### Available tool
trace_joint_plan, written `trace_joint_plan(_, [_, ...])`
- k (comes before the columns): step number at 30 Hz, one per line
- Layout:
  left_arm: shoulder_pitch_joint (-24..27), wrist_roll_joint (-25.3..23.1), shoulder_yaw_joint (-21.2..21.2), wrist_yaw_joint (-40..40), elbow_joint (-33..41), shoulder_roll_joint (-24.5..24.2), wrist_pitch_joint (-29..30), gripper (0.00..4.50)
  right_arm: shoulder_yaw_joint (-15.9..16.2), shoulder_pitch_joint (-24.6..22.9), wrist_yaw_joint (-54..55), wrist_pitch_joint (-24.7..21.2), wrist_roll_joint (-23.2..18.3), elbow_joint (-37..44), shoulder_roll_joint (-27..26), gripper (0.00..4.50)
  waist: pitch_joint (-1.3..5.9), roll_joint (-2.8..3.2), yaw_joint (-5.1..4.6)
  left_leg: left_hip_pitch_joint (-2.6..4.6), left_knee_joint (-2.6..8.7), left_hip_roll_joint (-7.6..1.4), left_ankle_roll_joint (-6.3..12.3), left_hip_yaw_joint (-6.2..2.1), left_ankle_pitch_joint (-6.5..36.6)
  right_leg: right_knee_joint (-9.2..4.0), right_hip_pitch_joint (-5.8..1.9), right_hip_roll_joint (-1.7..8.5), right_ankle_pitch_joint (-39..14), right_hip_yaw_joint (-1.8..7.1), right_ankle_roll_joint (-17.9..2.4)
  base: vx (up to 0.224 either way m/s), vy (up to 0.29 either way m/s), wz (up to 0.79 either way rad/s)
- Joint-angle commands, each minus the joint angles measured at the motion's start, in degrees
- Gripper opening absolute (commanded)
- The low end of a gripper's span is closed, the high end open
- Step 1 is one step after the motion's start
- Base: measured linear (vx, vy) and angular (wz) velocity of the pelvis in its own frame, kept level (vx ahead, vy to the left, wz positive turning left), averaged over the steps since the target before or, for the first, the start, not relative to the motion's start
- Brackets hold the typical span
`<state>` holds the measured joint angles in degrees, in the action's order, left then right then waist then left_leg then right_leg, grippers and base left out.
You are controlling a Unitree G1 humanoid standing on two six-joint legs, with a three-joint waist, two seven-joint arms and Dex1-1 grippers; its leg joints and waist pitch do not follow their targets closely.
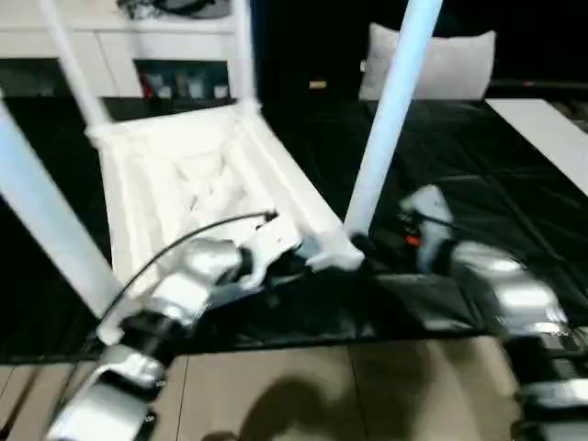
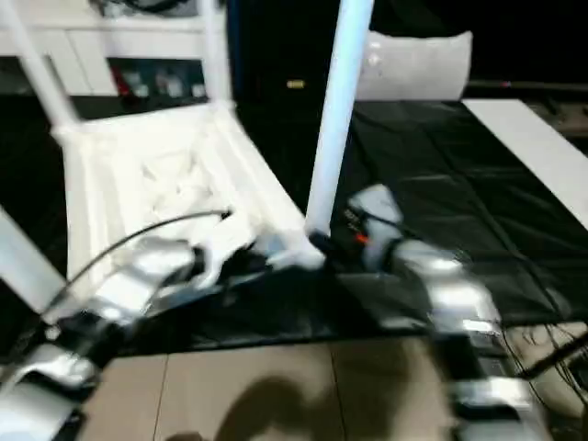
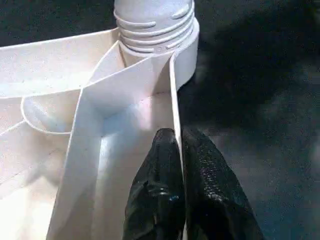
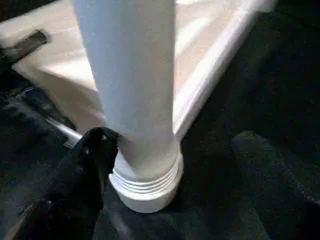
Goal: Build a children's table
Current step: Rotate leg to tighten
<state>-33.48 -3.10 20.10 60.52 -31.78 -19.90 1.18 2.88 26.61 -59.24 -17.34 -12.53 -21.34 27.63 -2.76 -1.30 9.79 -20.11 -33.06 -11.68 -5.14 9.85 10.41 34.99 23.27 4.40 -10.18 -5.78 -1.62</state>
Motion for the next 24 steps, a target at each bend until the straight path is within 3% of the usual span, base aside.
trace_joint_plan(1, [0.42,-0.36,3.04,4.77,1.15,-0.21,-3.03,0.0,2.02,0.12,-6.29,1.8,-0.59,0.88,1.54,4.18,3.61,-0.53,0.33,-0.04,3.16,-1.82,3.65,-0.16,9.38,-4.39,-3.36,4.52,-15.06,3.23,-7.17,0.0,0.0,0.0])
trace_joint_plan(2, [0.47,-0.31,3.38,5.76,1.18,-0.62,-3.99,0.0,2.73,0.23,-8.15,2.65,-0.33,0.37,2.3,3.89,3.67,-0.79,0.5,0.09,3.15,-1.97,3.49,-0.18,9.43,-4.35,-3.25,4.52,-14.57,3.19,-7.61,0.0,0.0,0.0])
trace_joint_plan(5, [1.27,0.04,4.68,10.65,2.28,-2.24,-6.01,0.0,3.87,1.89,-13.08,3.42,-0.63,-2.33,3.42,3.69,3.67,-0.72,0.93,0.14,3.13,-2.1,3.15,-0.25,10.09,-4.02,-3.16,4.62,-14.07,3.19,-9.01,0.0,0.0,0.0])
trace_joint_plan(7, [1.84,0.59,5.21,12.95,3.16,-2.88,-6.61,0.0,4.42,2.42,-15.77,3.08,-1.13,-2.86,3.81,3.43,3.62,-1.02,1.33,0.21,3.1,-2.16,2.99,-0.17,10.19,-4.05,-3.12,4.67,-14.13,3.31,-9.13,0.0,0.0,0.0])
trace_joint_plan(9, [2.53,1.0,5.92,14.83,4.44,-3.66,-6.95,0.0,4.97,2.6,-18.12,2.5,-1.79,-2.6,4.01,3.33,3.63,-0.87,1.68,0.28,3.08,-2.23,3.04,-0.19,10.44,-3.93,-3.03,4.73,-14.39,3.35,-9.23,0.0,0.0,0.0])
trace_joint_plan(16, [3.02,0.98,6.11,16.12,4.56,-4.37,-8.37,0.0,6.17,2.55,-21.89,3.08,-2.73,-3.09,3.88,2.67,3.56,-1.17,1.68,0.11,3.21,-2.04,2.18,-0.3,11.22,-4.24,-3.12,4.74,-17.51,3.27,-7.77,0.0,0.0,0.0])
trace_joint_plan(24, [3.17,0.96,5.34,15.06,4.19,-4.38,-7.82,0.0,6.8,1.42,-23.71,2.44,-3.44,-2.49,2.53,2.06,3.68,-0.99,1.74,0.07,3.12,-2.05,2.31,-0.3,10.38,-3.94,-3.15,4.62,-14.91,3.27,-8.66,0.0,0.0,0.0])
